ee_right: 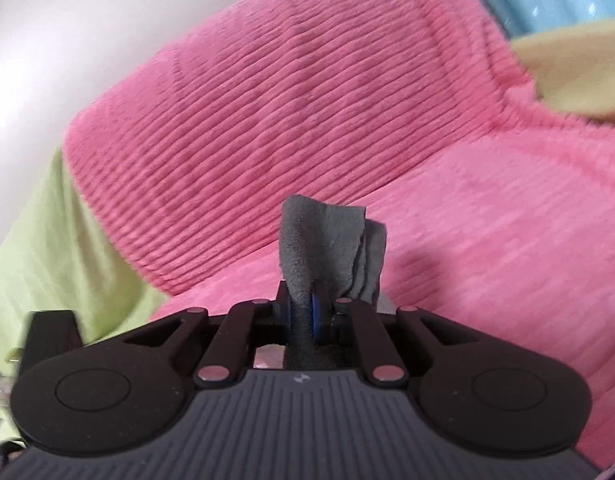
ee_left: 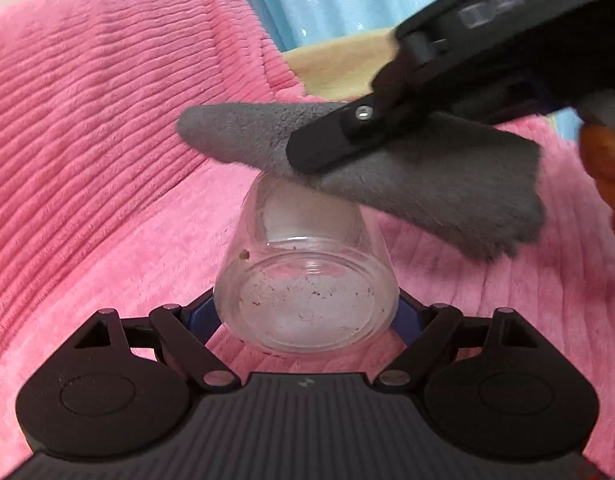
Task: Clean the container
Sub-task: 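Hold the jar in the left gripper while the right gripper wipes its base with the cloth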
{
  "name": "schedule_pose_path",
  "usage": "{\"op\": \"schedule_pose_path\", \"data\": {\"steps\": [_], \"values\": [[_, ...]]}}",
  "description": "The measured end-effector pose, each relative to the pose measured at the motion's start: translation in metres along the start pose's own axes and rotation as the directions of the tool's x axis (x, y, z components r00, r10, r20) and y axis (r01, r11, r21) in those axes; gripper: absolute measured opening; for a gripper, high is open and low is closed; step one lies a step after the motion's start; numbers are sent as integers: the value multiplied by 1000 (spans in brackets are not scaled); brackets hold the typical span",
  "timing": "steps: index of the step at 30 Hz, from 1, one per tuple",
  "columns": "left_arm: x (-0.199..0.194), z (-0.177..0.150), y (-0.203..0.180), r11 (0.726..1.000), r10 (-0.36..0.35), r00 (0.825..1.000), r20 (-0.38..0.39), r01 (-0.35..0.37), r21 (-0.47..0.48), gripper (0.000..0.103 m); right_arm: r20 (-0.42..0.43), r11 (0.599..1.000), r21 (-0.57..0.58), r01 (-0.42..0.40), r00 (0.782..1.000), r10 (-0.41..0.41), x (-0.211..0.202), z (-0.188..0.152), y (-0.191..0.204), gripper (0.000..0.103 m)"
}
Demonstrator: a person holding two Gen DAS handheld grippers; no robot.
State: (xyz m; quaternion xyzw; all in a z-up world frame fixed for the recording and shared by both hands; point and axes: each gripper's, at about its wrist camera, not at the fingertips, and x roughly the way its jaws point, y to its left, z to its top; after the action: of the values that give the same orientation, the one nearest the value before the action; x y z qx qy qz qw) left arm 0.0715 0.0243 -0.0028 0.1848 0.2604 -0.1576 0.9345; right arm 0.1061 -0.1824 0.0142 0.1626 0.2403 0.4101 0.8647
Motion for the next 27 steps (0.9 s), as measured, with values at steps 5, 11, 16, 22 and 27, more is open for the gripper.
{"op": "schedule_pose_path", "data": {"steps": [5, 11, 16, 22, 27], "values": [[-4, -5, 3, 1000, -16, 1000, 0, 16, -25, 85, -57, 992, 18, -126, 990, 127, 6, -5, 2, 6], [-1, -3, -14, 996, 41, 999, 17, -43, 83, 85, 41, 996, 86, 13, 999, -16, 4, 7, -18, 8], [5, -3, -15, 990, 57, 998, 10, -58, 129, 85, -53, 994, 12, -110, 992, 110, 7, 0, 3, 7], [4, -1, -27, 979, 71, 997, 40, -77, 186, 85, 49, 996, 72, 49, 997, -53, 8, 9, -19, 6], [4, 1, 9, 989, -89, 996, 23, 91, -114, 87, 38, 998, 58, 34, 999, -36, 4, 4, -13, 6]]}}
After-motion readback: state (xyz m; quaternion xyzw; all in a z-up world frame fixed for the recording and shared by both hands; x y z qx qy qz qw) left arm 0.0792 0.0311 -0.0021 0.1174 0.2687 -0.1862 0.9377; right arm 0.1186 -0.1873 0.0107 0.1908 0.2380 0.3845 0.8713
